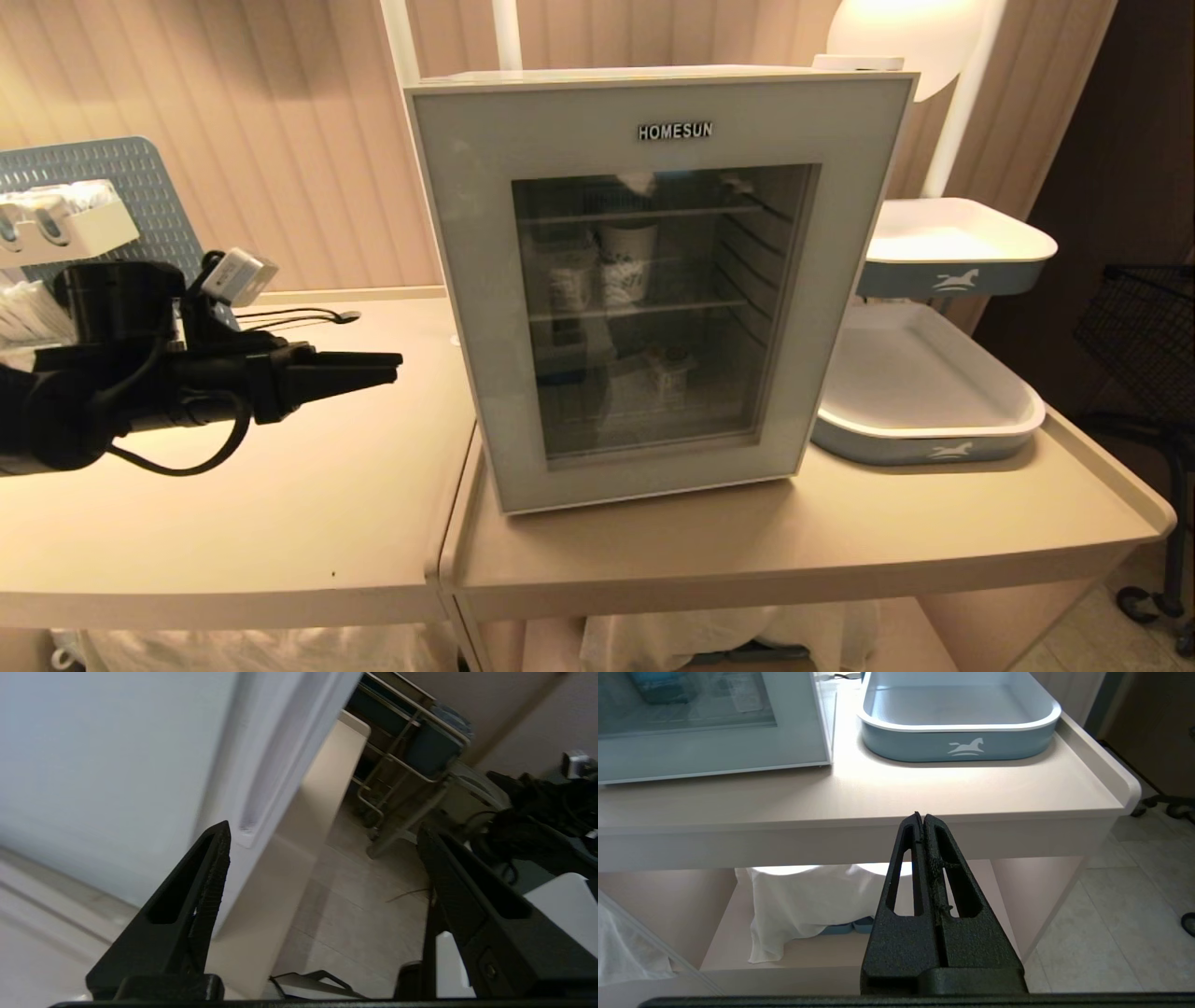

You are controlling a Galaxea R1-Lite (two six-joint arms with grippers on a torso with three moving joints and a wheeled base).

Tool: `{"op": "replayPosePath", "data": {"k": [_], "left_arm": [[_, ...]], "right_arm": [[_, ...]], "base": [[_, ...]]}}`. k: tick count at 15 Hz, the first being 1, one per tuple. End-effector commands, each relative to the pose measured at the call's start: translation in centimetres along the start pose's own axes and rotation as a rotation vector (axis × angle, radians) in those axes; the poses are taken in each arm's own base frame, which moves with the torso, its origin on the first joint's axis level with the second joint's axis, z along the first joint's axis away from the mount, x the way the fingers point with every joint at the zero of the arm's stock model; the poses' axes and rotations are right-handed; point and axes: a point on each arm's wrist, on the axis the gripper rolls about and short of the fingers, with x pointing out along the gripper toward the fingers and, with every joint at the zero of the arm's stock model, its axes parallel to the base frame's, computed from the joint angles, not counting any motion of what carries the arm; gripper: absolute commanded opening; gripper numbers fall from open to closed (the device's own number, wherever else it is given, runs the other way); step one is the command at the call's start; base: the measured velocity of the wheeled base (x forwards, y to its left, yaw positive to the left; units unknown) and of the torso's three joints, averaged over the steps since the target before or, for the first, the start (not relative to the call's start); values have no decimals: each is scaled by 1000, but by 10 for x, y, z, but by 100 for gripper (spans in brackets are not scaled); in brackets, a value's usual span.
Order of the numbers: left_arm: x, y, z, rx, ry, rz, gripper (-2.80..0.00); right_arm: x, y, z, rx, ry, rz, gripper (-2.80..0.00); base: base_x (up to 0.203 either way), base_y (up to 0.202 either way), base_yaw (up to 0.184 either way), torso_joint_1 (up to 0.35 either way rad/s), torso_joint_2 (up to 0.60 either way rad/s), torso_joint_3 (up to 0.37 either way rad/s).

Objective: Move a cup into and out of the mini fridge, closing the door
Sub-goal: Open the freezer door

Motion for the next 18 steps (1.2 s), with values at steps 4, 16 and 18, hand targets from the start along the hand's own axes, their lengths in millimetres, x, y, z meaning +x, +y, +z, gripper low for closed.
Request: {"op": "replayPosePath", "data": {"k": [4,16,18], "left_arm": [[25,-16,5,-17,24,-93,0],[57,-14,2,27,45,-105,0],[56,-16,6,51,34,-95,0]], "right_arm": [[0,0,0,-1,2,1,-280],[0,0,0,1,2,1,-280],[0,0,0,0,1,1,-280]], "base": [[0,0,0,0,0,0],[0,0,0,0,0,0],[0,0,0,0,0,0]]}}
